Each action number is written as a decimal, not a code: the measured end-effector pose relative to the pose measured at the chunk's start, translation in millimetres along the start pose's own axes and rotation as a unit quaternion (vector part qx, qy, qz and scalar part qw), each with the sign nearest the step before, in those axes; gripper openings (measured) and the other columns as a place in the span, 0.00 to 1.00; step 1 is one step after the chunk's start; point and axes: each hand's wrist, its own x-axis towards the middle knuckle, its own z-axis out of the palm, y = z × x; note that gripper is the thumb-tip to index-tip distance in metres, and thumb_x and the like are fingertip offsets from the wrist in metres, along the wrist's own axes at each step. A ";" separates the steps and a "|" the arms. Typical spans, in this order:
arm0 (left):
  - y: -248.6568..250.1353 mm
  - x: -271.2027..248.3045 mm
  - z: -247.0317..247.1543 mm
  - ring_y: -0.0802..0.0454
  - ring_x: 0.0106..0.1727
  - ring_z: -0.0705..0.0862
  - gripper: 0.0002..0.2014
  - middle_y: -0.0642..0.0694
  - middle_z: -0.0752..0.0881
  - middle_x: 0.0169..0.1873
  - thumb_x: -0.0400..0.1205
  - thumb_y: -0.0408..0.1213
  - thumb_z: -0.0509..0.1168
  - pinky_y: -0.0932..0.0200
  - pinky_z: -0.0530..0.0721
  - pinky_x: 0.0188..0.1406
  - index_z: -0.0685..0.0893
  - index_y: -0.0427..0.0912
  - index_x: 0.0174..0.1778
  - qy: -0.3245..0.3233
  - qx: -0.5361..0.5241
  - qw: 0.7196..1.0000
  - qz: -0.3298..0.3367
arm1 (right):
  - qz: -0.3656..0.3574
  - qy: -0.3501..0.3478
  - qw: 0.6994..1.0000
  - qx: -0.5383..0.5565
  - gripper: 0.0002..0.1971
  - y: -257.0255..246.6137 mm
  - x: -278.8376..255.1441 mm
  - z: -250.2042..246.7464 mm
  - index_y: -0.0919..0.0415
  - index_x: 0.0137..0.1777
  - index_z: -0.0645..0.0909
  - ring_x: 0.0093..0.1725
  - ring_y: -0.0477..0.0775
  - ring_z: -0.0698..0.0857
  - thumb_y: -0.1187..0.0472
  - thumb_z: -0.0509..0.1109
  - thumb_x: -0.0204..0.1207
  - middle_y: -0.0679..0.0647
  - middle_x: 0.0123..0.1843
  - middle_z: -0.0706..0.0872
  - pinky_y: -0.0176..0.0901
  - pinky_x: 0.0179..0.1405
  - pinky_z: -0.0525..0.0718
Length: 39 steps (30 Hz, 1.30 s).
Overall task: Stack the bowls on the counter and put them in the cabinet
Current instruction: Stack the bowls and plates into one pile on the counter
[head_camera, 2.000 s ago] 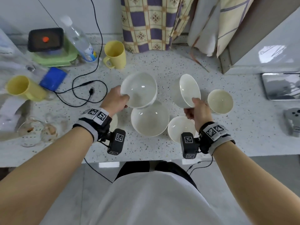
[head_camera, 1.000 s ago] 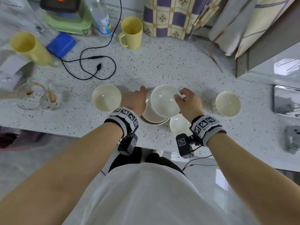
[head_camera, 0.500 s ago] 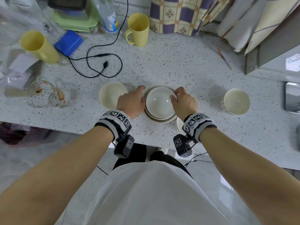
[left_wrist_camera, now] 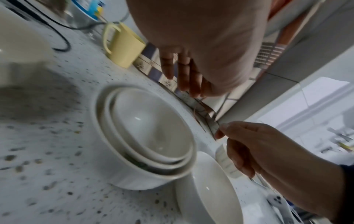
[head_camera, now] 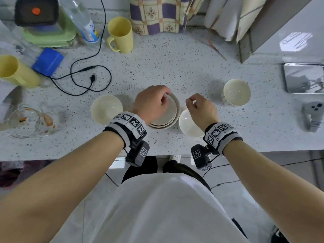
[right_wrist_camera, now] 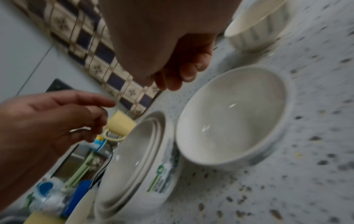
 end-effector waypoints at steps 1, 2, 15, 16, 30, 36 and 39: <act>6.0 6.2 7.7 0.49 0.53 0.85 0.12 0.50 0.89 0.52 0.82 0.35 0.62 0.50 0.83 0.52 0.86 0.45 0.59 -0.015 0.006 0.999 0.029 | 0.017 0.012 1.000 0.005 0.13 11.9 -5.3 -6.7 0.53 0.54 0.81 0.38 0.59 0.83 0.48 0.60 0.83 0.52 0.37 0.86 0.43 0.36 0.73; 13.2 12.8 17.2 0.48 0.56 0.85 0.12 0.50 0.89 0.54 0.82 0.35 0.62 0.50 0.80 0.57 0.86 0.45 0.59 -0.033 0.017 0.998 0.059 | 0.035 0.025 0.999 0.007 0.12 24.9 -10.7 -12.6 0.53 0.53 0.82 0.37 0.59 0.83 0.49 0.60 0.83 0.52 0.36 0.86 0.42 0.34 0.72; 82.4 69.2 92.4 0.44 0.42 0.82 0.10 0.44 0.88 0.48 0.82 0.31 0.62 0.51 0.77 0.47 0.82 0.44 0.58 -0.324 0.288 0.897 0.087 | 0.197 0.113 0.969 0.101 0.16 152.0 1.9 -66.6 0.58 0.56 0.81 0.42 0.59 0.87 0.49 0.59 0.81 0.55 0.45 0.90 0.44 0.38 0.79; 84.4 69.4 93.2 0.44 0.41 0.81 0.10 0.43 0.88 0.47 0.82 0.29 0.62 0.51 0.77 0.42 0.82 0.43 0.57 -0.342 0.301 0.887 0.079 | 0.211 0.103 0.966 0.107 0.17 160.7 8.0 -66.5 0.58 0.59 0.80 0.44 0.59 0.88 0.48 0.58 0.81 0.56 0.46 0.91 0.46 0.40 0.82; 106.4 74.9 56.2 0.42 0.40 0.81 0.11 0.44 0.84 0.42 0.88 0.41 0.55 0.52 0.76 0.41 0.80 0.40 0.54 -0.188 0.221 0.954 -0.071 | 0.286 -0.031 0.909 0.301 0.22 166.4 80.7 -54.4 0.67 0.73 0.67 0.26 0.56 0.85 0.65 0.55 0.79 0.67 0.45 0.88 0.39 0.16 0.84; 71.8 43.9 8.7 0.41 0.40 0.78 0.13 0.43 0.80 0.39 0.89 0.44 0.53 0.52 0.72 0.39 0.75 0.39 0.47 -0.063 0.135 0.975 -0.166 | 0.232 0.008 0.895 0.381 0.22 121.2 63.7 -52.9 0.71 0.70 0.73 0.22 0.54 0.77 0.68 0.53 0.77 0.60 0.30 0.82 0.31 0.12 0.72; 35.7 22.8 -14.8 0.36 0.47 0.83 0.17 0.37 0.85 0.46 0.89 0.46 0.52 0.46 0.80 0.46 0.79 0.35 0.53 -0.033 0.122 0.965 -0.231 | 0.174 0.002 0.901 0.397 0.22 77.6 58.5 -50.5 0.71 0.68 0.75 0.21 0.53 0.74 0.68 0.53 0.76 0.59 0.28 0.80 0.33 0.14 0.69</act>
